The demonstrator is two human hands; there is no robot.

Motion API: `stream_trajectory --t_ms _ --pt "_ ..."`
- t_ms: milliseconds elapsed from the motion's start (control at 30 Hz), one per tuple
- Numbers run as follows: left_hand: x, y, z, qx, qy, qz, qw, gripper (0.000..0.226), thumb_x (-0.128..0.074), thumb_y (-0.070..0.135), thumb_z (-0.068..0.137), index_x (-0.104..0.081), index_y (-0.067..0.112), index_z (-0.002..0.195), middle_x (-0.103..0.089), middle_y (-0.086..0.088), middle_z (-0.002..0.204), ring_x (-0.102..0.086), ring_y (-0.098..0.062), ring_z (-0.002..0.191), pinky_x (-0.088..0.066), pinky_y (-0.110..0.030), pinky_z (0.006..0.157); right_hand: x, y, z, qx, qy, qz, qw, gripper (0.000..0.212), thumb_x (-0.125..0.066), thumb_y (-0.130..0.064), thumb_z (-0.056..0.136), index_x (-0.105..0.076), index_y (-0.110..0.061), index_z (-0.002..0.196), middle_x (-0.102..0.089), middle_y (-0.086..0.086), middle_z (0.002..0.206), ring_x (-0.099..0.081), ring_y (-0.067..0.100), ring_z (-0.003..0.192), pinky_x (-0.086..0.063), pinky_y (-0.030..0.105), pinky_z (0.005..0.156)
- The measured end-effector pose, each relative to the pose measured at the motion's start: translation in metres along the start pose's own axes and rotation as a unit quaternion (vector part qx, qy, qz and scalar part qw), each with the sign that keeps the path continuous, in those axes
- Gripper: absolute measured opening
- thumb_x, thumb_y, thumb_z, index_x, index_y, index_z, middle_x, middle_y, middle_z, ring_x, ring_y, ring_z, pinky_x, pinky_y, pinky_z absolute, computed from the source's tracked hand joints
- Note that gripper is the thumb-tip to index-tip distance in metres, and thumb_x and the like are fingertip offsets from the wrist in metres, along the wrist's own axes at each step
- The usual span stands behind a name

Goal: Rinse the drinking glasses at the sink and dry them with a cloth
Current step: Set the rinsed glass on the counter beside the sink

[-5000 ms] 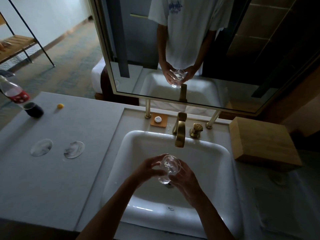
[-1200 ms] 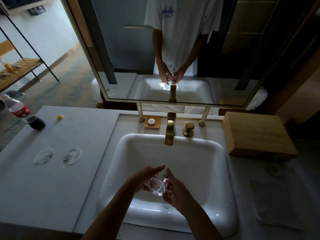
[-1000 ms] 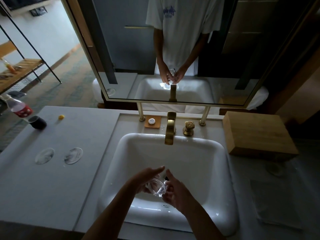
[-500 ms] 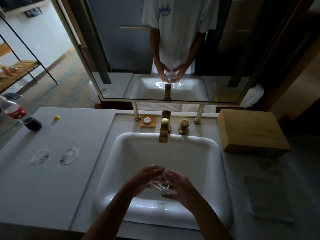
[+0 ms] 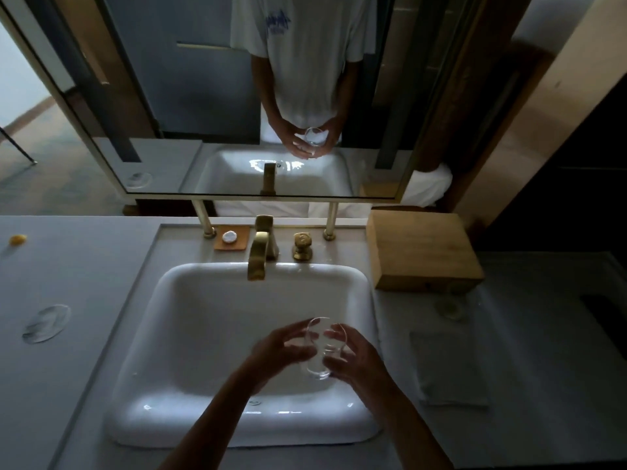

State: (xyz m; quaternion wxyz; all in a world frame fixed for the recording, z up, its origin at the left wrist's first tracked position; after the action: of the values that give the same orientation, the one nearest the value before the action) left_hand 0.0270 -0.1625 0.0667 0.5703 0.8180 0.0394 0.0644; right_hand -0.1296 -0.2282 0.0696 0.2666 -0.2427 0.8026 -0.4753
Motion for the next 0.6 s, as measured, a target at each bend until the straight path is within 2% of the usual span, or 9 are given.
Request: stream_trajectory --t_ms 100,167,233,300,367,433,600 --pt "-0.024 0.003 0.010 -0.006 -0.005 -0.026 1.000 0.059 -0.071 0.004 0.087 -0.054 0.024 0.140 -0.065 -0.007 0.129 -0.070 -0.016 0.109 -0.058 -0.030 0.088 0.029 0.000 -0.005 0.006 0.017 -0.034 0.999 0.068 -0.087 -0.011 0.067 -0.058 -0.022 0.127 -0.064 0.000 0.129 -0.064 0.020 0.117 -0.057 0.042 0.092" --pt "-0.039 0.002 0.017 -0.004 -0.016 -0.046 0.999 0.060 -0.069 -0.004 0.086 -0.054 0.021 0.139 -0.064 -0.009 0.130 -0.070 -0.019 0.109 -0.058 -0.031 0.086 0.047 0.000 -0.008 0.004 0.027 -0.042 0.999 0.078 -0.091 -0.015 0.057 -0.057 -0.018 0.127 -0.064 0.001 0.129 -0.064 0.019 0.117 -0.057 0.041 0.092" --pt "-0.054 0.003 0.027 -0.007 -0.026 -0.064 0.998 0.063 -0.073 -0.002 0.084 -0.055 0.021 0.139 -0.064 -0.010 0.133 -0.069 -0.025 0.113 -0.058 -0.040 0.093 0.065 0.003 -0.009 0.001 0.036 -0.034 0.999 0.084 -0.094 -0.018 0.049 -0.058 -0.015 0.125 -0.065 0.004 0.128 -0.064 0.020 0.117 -0.057 0.040 0.089" --pt "-0.067 0.002 0.038 -0.003 -0.025 -0.072 0.997 0.065 -0.077 0.004 0.080 -0.056 0.024 0.138 -0.063 -0.011 0.134 -0.067 -0.029 0.117 -0.056 -0.045 0.098 0.081 0.003 -0.008 0.001 0.047 -0.027 0.999 0.082 -0.093 -0.015 0.051 -0.059 -0.011 0.125 -0.066 0.011 0.126 -0.063 0.025 0.118 -0.057 0.038 0.086" --pt "-0.080 0.005 0.049 -0.002 -0.024 -0.085 0.996 0.066 -0.079 0.008 0.076 -0.058 0.024 0.136 -0.062 -0.012 0.134 -0.064 -0.033 0.120 -0.056 -0.044 0.095 0.095 0.002 -0.007 0.004 0.050 -0.023 0.998 0.083 -0.093 -0.016 0.055 -0.057 -0.009 0.130 -0.067 0.015 0.125 -0.063 0.030 0.119 -0.055 0.041 0.089" --pt "-0.091 0.010 0.062 -0.001 -0.031 -0.090 0.995 0.065 -0.078 0.007 0.077 -0.056 0.023 0.136 -0.059 -0.014 0.135 -0.063 -0.036 0.121 -0.057 -0.044 0.091 0.108 0.000 -0.006 0.003 0.058 -0.020 0.998 0.088 -0.094 -0.025 0.055 -0.055 -0.010 0.132 -0.067 0.014 0.125 -0.063 0.031 0.119 -0.055 0.044 0.092" --pt "-0.112 0.021 0.099 0.000 -0.068 -0.068 0.995 0.062 -0.071 -0.007 0.083 -0.055 0.033 0.127 -0.061 -0.002 0.132 -0.066 -0.017 0.116 -0.057 -0.032 0.088 0.137 -0.006 0.004 0.016 0.104 -0.035 0.994 0.092 -0.090 -0.032 0.056 -0.051 -0.018 0.138 -0.063 0.004 0.135 -0.061 0.016 0.123 -0.052 0.044 0.100"
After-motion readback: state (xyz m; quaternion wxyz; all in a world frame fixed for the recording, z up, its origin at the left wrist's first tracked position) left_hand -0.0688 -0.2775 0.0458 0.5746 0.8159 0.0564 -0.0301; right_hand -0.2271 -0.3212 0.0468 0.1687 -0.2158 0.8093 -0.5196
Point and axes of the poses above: each hand's wrist, its own z-axis towards the middle knuckle, its own x-axis out of the back of the hand, y = z × x, the point moved 7 cm from there along z, towards the middle knuckle
